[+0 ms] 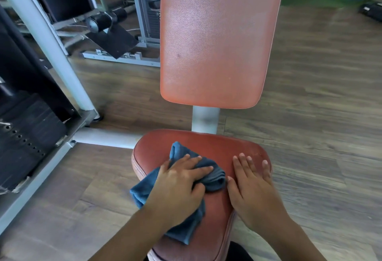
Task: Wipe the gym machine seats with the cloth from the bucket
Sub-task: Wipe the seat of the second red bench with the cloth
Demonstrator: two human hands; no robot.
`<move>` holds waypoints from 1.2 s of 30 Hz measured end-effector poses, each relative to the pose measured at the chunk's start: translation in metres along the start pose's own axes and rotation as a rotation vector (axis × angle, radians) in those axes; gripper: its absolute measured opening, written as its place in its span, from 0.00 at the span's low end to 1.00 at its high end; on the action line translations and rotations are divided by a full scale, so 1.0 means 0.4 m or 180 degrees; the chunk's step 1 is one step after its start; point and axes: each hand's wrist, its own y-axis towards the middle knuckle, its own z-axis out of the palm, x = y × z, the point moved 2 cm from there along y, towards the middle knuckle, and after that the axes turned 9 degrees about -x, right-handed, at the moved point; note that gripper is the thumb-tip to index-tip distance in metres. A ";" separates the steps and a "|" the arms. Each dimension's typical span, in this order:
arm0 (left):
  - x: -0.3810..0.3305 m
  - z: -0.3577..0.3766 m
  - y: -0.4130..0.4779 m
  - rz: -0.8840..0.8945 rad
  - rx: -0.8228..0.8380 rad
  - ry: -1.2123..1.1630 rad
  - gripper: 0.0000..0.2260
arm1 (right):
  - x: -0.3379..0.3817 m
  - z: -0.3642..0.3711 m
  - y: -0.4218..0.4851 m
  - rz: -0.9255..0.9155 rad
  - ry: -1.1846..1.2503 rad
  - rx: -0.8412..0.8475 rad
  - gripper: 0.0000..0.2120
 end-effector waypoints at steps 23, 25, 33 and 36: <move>-0.049 0.077 0.191 -0.0713 0.0586 0.0441 0.23 | -0.104 -0.034 0.069 0.0209 0.0353 0.0460 0.52; -0.058 0.037 0.173 -0.0970 0.0635 -0.0162 0.21 | -0.108 -0.060 0.081 0.0339 0.0577 0.0507 0.41; 0.174 -0.067 0.186 -0.1082 -0.0354 -0.0098 0.19 | 0.120 -0.071 0.158 -0.0085 0.1321 0.0514 0.30; 0.221 -0.028 0.175 -0.1029 -0.0093 0.0048 0.20 | 0.195 -0.011 0.184 -0.0111 0.0828 0.0795 0.33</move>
